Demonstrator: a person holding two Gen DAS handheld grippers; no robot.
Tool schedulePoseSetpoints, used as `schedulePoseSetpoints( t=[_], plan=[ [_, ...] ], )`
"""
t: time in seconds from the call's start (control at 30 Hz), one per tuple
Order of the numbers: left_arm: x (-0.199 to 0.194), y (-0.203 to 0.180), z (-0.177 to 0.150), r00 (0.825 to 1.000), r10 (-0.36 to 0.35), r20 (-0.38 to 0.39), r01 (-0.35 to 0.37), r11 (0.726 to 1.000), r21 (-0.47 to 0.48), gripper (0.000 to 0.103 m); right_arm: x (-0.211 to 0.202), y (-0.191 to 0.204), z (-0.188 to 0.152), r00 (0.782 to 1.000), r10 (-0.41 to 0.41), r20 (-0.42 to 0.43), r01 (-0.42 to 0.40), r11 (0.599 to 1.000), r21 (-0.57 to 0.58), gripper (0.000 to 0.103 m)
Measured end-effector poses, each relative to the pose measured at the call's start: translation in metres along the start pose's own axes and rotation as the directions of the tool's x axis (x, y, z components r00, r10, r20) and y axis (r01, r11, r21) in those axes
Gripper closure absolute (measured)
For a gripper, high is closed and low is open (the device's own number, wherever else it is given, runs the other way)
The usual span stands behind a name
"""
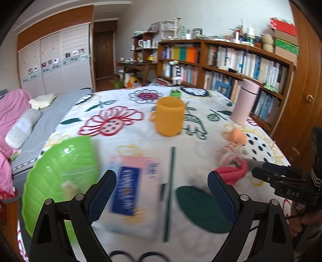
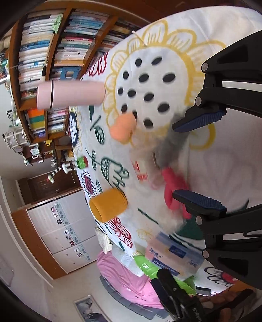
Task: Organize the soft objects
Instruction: 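Move both grippers back over the table toward the white puff and grey roll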
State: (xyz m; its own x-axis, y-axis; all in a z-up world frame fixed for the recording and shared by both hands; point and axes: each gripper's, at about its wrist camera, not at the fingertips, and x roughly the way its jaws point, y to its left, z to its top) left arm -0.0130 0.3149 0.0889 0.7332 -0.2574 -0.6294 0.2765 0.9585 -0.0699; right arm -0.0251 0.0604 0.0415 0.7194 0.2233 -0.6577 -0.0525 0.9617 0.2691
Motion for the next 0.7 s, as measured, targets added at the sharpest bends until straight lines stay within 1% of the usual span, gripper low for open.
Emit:
schedulePoseSetpoints(
  t=[0.1, 0.23, 0.33, 0.4, 0.47, 0.6, 0.7],
  plan=[
    [0.012, -0.020, 0.002, 0.999, -0.028, -0.019, 0.028, 0.999, 0.026, 0.010, 0.001, -0.013, 0.004, 1.000, -0.007, 0.001, 0.007, 1.000, -0.007, 0.040],
    [0.026, -0.037, 0.001, 0.997, -0.057, -0.058, 0.060, 0.997, 0.047, 0.010, 0.007, -0.023, 0.010, 0.999, -0.048, 0.006, 0.049, 0.997, -0.052, 0.040],
    [0.032, -0.044, 0.002, 0.996, -0.058, -0.071, 0.062, 0.996, 0.058, 0.010, 0.011, -0.030, 0.011, 0.999, -0.033, -0.003, 0.033, 0.998, -0.046, 0.040],
    [0.036, -0.044, 0.002, 0.995, -0.060, -0.082, 0.064, 0.997, 0.048, 0.010, 0.015, -0.035, 0.011, 1.000, -0.016, -0.017, 0.016, 0.999, -0.035, 0.036],
    [0.040, -0.042, 0.001, 0.993, -0.064, -0.097, 0.067, 0.997, 0.031, 0.010, 0.018, -0.038, 0.012, 1.000, -0.014, -0.025, 0.014, 1.000, -0.022, 0.020],
    [0.047, -0.038, 0.000, 0.990, -0.070, -0.122, 0.071, 0.997, 0.005, 0.010, 0.026, -0.043, 0.016, 0.999, 0.001, -0.036, 0.002, 0.998, 0.057, 0.018],
    [0.050, -0.038, -0.001, 0.989, -0.076, -0.130, 0.077, 0.997, 0.002, 0.010, 0.038, -0.041, 0.019, 0.997, -0.038, -0.060, 0.044, 0.995, 0.091, 0.018]
  ],
)
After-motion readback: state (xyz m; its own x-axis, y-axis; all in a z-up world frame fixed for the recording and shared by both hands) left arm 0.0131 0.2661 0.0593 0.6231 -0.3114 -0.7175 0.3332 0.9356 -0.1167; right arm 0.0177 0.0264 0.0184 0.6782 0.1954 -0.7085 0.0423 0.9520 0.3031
